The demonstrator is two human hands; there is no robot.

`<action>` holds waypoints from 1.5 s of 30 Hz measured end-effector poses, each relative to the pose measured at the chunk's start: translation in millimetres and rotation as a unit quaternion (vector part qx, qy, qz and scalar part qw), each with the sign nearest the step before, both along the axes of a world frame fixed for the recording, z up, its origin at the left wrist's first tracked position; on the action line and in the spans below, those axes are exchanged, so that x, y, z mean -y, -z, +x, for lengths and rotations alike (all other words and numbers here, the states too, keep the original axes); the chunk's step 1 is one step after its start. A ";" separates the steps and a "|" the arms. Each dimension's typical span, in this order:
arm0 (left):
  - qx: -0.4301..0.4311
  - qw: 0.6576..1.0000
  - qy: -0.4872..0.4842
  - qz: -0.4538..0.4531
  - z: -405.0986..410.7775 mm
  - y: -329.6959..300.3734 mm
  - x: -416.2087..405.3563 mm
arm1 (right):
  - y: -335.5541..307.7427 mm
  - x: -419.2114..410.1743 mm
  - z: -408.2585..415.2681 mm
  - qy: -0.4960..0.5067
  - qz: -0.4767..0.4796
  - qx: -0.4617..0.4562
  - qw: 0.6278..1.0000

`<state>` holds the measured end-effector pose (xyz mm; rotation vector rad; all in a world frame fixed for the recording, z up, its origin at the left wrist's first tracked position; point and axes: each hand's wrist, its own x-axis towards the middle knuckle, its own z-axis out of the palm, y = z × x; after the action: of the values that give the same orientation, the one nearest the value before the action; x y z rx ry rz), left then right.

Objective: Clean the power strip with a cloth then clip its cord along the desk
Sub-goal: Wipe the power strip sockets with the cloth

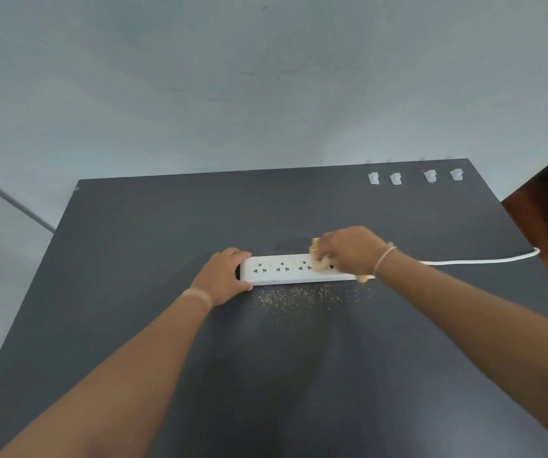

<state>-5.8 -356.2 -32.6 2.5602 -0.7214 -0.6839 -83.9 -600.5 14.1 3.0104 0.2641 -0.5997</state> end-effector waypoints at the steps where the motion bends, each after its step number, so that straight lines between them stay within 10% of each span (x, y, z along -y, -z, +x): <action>1: 0.001 1.000 0.001 -0.002 0.2 0.0 0.4 | -7.0 15.4 -6.1 0.034 -0.020 -0.009 0.999; 15: 0.009 1.000 0.015 0.013 2.9 2.0 0.3 | 2.2 27.1 -29.2 0.263 -0.008 0.035 0.964; 25: 0.004 0.999 0.037 0.018 5.3 0.1 -1.9 | -0.5 -71.3 -32.4 0.283 0.279 -0.008 0.918; 29: -0.018 0.999 0.044 0.012 9.1 0.6 -5.7 | -9.7 -59.7 -17.4 0.406 0.258 0.059 0.875; 45: 0.011 0.998 0.051 0.021 20.2 5.5 -21.2 | -4.9 -120.9 20.5 0.210 0.254 -0.063 0.942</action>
<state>14.4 -335.0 -38.1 2.5872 -0.8575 -0.7123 -63.4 -479.5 18.9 3.5633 -0.2797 -0.8741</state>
